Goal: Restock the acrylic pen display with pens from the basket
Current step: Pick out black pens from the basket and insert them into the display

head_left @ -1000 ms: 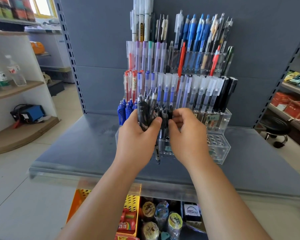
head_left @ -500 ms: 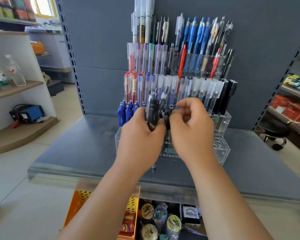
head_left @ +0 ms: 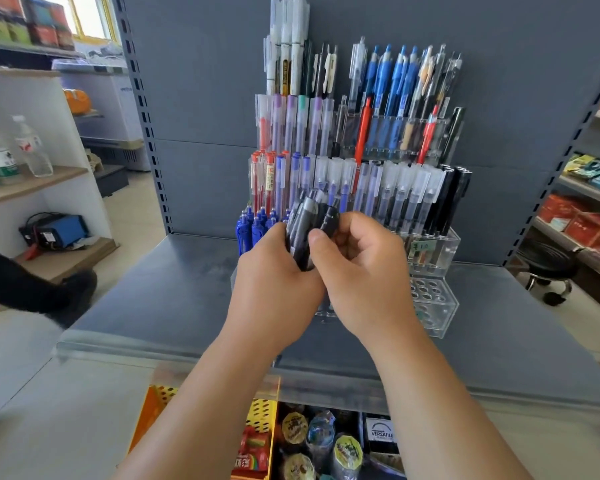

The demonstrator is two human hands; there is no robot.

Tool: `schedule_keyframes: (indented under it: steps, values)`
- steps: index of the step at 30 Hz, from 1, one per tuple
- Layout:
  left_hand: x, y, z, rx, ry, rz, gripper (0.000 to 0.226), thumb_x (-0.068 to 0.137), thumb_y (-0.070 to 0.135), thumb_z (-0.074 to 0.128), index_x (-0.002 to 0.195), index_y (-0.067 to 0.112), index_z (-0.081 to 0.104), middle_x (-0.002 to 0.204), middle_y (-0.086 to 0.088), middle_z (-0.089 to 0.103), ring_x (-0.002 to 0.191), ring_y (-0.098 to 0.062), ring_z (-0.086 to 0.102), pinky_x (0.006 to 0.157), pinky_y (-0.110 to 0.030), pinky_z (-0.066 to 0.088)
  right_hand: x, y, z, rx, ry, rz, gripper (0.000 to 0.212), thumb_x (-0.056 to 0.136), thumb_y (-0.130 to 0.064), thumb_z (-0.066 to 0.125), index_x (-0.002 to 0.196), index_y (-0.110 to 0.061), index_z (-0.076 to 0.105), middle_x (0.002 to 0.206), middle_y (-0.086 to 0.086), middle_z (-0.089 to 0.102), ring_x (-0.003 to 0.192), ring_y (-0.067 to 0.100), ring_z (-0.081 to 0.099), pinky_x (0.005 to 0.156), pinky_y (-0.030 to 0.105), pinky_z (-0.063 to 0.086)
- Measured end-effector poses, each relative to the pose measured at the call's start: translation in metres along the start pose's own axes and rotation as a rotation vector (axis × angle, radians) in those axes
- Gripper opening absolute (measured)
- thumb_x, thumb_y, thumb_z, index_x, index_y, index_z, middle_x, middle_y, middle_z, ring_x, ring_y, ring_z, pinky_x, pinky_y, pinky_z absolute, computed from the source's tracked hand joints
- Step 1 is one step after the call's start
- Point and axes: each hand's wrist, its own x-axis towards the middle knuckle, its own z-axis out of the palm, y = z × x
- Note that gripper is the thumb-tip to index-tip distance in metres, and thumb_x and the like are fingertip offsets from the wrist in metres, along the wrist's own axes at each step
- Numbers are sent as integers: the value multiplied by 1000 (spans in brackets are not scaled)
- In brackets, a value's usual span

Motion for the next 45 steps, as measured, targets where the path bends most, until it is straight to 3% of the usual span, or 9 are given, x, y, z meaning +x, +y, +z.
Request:
schedule_keyframes:
  steps: [4,9,14,20,25,30,34,40,45]
  values:
    - [2,-1,-2,-149,-82,11,12,77,30,69,77,24,59,58,5,61,54,-14,55,52,-37,51,1,-1,-3,56,-11,36,19,90,-22,60,72,-16,61,59,-7,59,56,12,54,53,30,44]
    - [3,-2,-3,-279,-102,-37,22,80,33,69,66,28,52,49,11,54,49,-14,48,49,-33,44,1,-4,-3,98,-65,93,21,97,-22,54,77,-18,60,61,-12,56,61,14,55,62,48,54]
    - [5,-6,1,-241,-137,3,21,87,31,70,78,16,59,53,10,56,50,-9,49,49,-24,43,4,-1,-6,1,-78,124,19,95,-24,54,89,-12,66,71,2,65,68,23,61,65,51,56]
    - [4,-6,4,-224,-122,3,30,88,31,71,68,18,54,44,14,50,40,-2,40,42,-14,32,3,-3,-11,25,-68,189,18,98,-19,57,86,-23,71,70,-11,68,67,7,64,64,30,56]
    - [3,-7,9,-230,-93,-14,31,87,35,70,72,13,56,53,8,54,44,-5,43,43,-14,34,3,-6,-13,135,-113,272,24,98,-11,49,90,-8,71,80,22,65,64,18,55,59,34,47]
    - [3,-7,11,-218,-107,28,28,90,43,65,77,21,54,50,15,50,46,-2,43,44,-12,34,5,-7,-17,222,-72,330,31,95,-14,54,76,-26,75,73,-3,68,69,10,59,56,24,43]
    - [3,-10,13,-383,-109,-37,12,93,37,63,97,27,66,70,16,70,65,2,64,60,-14,48,6,-2,-22,254,-6,374,13,92,-21,64,87,-24,75,78,-9,72,73,5,66,55,25,46]
    - [1,-10,16,-437,-108,-7,10,96,29,60,99,21,65,64,15,62,58,-4,55,54,-14,45,5,5,-23,226,142,256,12,90,-18,71,98,-26,73,75,-16,72,71,-1,66,59,18,52]
    - [2,-9,18,-440,-82,17,16,96,30,61,110,27,66,94,18,74,87,5,67,71,-8,49,9,10,-25,180,198,193,17,90,-19,71,104,-29,73,89,-17,75,82,-1,69,70,19,55]
